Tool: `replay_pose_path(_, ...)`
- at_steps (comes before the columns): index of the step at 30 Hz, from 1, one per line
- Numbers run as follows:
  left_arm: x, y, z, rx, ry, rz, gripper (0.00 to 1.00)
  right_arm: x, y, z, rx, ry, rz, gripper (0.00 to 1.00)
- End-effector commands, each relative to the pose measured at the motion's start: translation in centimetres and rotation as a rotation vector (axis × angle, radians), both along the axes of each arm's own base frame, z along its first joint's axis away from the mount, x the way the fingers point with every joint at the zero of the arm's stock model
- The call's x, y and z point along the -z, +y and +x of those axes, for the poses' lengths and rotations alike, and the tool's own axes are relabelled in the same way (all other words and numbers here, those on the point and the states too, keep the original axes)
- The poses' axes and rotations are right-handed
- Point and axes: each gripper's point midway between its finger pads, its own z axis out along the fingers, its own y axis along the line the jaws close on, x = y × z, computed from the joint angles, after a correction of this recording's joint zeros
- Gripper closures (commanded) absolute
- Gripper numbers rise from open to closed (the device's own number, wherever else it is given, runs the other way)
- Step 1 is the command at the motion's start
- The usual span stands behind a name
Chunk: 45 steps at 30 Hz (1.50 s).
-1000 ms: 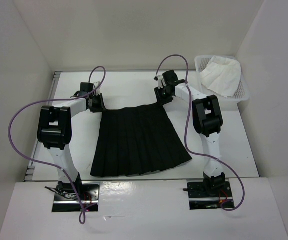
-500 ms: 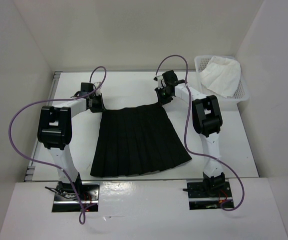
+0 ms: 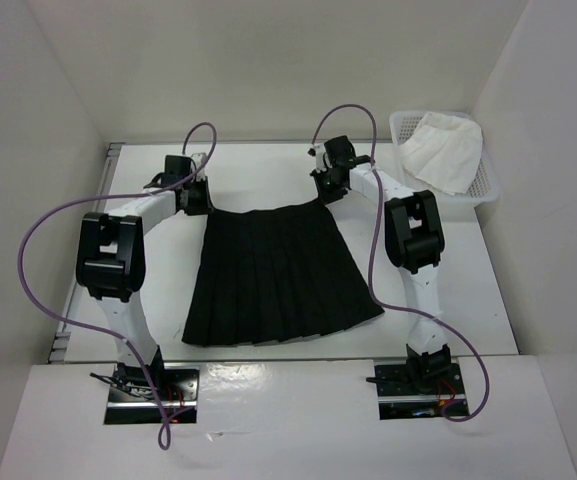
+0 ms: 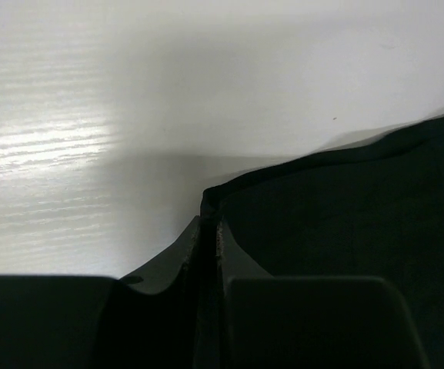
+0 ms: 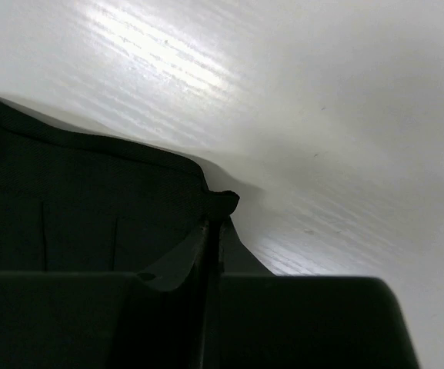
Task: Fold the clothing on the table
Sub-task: Fold the skirt
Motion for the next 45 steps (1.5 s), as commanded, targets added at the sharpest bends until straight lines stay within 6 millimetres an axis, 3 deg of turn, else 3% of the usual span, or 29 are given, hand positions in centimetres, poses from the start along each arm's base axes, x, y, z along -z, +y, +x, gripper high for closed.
replay_pose_path(1,-5.7,0.0,1.5,-0.020,-0.130,0.011,1.00,-3.4,0.3,2.5,0.023,-0.104,-0.005,1.00)
replay_pose_path(3,-7.1,0.1,1.2,-0.027,-0.159,0.015,1.00,-4.0,0.2,2.6,0.047,-0.109,0.003,1.00)
replay_pose_path(5,-8.9,0.4,1.2,-0.046,-0.196,0.017,1.00,-6.4,0.4,3.1,0.048,-0.156,0.020,1.00)
replay_pose_path(6,-8.9,0.6,1.0,-0.052,-0.197,0.023,1.00,-6.4,0.4,3.2,0.048,-0.156,0.020,1.00)
replay_pose_path(9,-9.6,0.7,1.4,-0.069,-0.206,0.025,1.00,-9.1,0.6,4.0,0.062,-0.213,0.040,1.00)
replay_pose_path(11,-10.0,0.7,1.6,-0.075,-0.213,0.018,1.00,-9.4,0.0,4.3,0.077,-0.217,0.033,1.00)
replay_pose_path(14,-10.1,0.7,0.9,-0.075,-0.213,0.018,1.00,-11.5,0.0,3.9,0.072,-0.251,0.052,1.00)
replay_pose_path(20,-11.6,-0.5,-0.1,-0.068,-0.247,0.008,1.00,-12.8,-0.2,1.5,0.041,-0.246,0.074,1.00)
replay_pose_path(21,-11.9,-1.0,-0.5,-0.058,-0.253,0.006,1.00,-14.0,-0.3,1.0,0.034,-0.268,0.076,1.00)
replay_pose_path(23,-12.9,-0.8,-0.6,-0.074,-0.274,0.001,1.00,-14.2,-0.9,0.6,0.039,-0.284,0.058,1.00)
replay_pose_path(24,-13.0,-0.8,-0.6,-0.074,-0.274,0.001,1.00,-15.1,-1.0,0.2,0.040,-0.299,0.063,1.00)
replay_pose_path(29,-14.3,-1.4,-1.0,-0.068,-0.287,-0.010,1.00,-15.3,-1.8,-1.2,0.024,-0.311,0.037,1.00)
replay_pose_path(31,-14.9,-3.0,-1.9,-0.041,-0.296,-0.025,1.00,-16.1,-1.7,-2.1,0.009,-0.316,0.057,1.00)
replay_pose_path(38,-14.7,-4.9,-5.6,-0.015,-0.287,-0.045,1.00,-16.0,-2.5,-5.7,-0.056,-0.294,0.041,1.00)
replay_pose_path(40,-15.4,-5.8,-6.7,-0.015,-0.303,-0.071,1.00,-15.8,-2.7,-6.6,-0.085,-0.295,0.028,1.00)
replay_pose_path(45,-15.6,-7.0,-9.6,-0.020,-0.308,-0.099,1.00,-17.0,-3.0,-9.2,-0.151,-0.317,0.036,1.00)
